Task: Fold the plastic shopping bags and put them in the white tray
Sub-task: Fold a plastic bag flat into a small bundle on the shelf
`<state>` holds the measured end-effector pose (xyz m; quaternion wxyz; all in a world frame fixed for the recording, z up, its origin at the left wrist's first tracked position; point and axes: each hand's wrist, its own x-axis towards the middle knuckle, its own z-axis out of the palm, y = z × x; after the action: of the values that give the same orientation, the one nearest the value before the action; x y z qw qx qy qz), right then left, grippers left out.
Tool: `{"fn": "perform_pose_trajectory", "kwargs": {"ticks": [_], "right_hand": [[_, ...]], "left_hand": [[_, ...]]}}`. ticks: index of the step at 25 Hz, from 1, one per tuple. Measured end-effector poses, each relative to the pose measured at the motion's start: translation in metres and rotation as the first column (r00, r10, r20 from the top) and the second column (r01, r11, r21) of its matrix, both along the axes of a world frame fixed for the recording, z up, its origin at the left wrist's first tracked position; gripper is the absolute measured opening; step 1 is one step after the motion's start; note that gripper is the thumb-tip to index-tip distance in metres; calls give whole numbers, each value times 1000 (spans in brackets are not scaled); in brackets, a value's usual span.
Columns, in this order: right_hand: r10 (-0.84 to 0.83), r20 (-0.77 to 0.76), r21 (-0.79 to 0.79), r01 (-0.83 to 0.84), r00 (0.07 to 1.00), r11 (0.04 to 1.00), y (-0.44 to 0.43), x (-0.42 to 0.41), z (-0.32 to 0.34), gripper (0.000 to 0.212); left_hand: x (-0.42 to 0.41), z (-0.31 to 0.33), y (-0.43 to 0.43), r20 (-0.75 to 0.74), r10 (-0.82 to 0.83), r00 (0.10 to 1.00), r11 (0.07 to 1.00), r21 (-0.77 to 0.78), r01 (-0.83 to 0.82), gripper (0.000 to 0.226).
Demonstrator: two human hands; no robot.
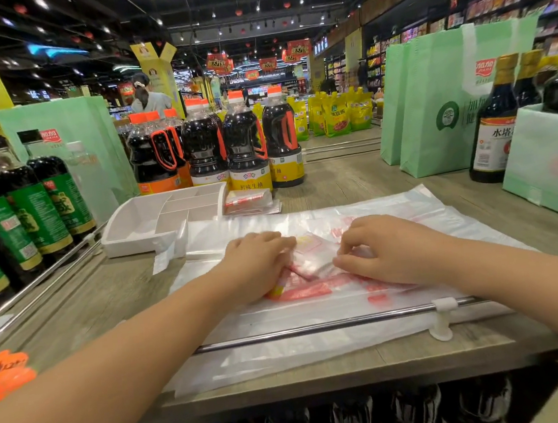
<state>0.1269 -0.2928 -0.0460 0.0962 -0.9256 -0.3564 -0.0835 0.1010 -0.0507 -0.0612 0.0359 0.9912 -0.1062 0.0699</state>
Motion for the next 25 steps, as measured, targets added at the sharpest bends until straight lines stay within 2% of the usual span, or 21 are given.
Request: {"fn": "perform_pose_trajectory", "kwargs": {"ticks": [2,5,7,10,13,16,20,21,23,25], "right_hand": [[52,32,90,-55,998,994,4,1,-1,22],[90,90,116,-101,992,988,14,7,-1,18],[96,37,39,-97,995,995,19,12,-5,35],[76,-192,-164,-109,978,980,23,15,-9,57],[21,-278,-257,-96,960,962,21,16,-9,62],[-8,-263,-290,-71,965,954,17,12,-6,64],[-1,-232,-174,-41,973,984,13,1,-1,61],[-12,-213,-130,-16,977,991,13,1,1,60],[-52,-154,-63,42,987,997,14,1,2,60],[-68,-117,-15,67,991,998,16,1,2,56]], "left_hand": [[2,1,2,91,27,995,995,-94,-19,33],[-1,1,-6,-21,-6,1000,993,-121,3,38],[-5,2,-14,-153,-36,988,998,-59,27,48],[-8,4,-16,-293,-52,955,998,12,58,57],[-6,1,-14,-342,-15,939,994,92,50,60],[-8,0,-14,-327,12,945,987,156,42,62],[-12,2,-11,-305,-12,952,999,41,25,86],[-12,4,-11,-256,-21,967,999,38,32,87],[-12,6,-14,-89,-61,994,996,62,66,72],[-13,9,-17,13,-89,996,995,52,89,67]]}}
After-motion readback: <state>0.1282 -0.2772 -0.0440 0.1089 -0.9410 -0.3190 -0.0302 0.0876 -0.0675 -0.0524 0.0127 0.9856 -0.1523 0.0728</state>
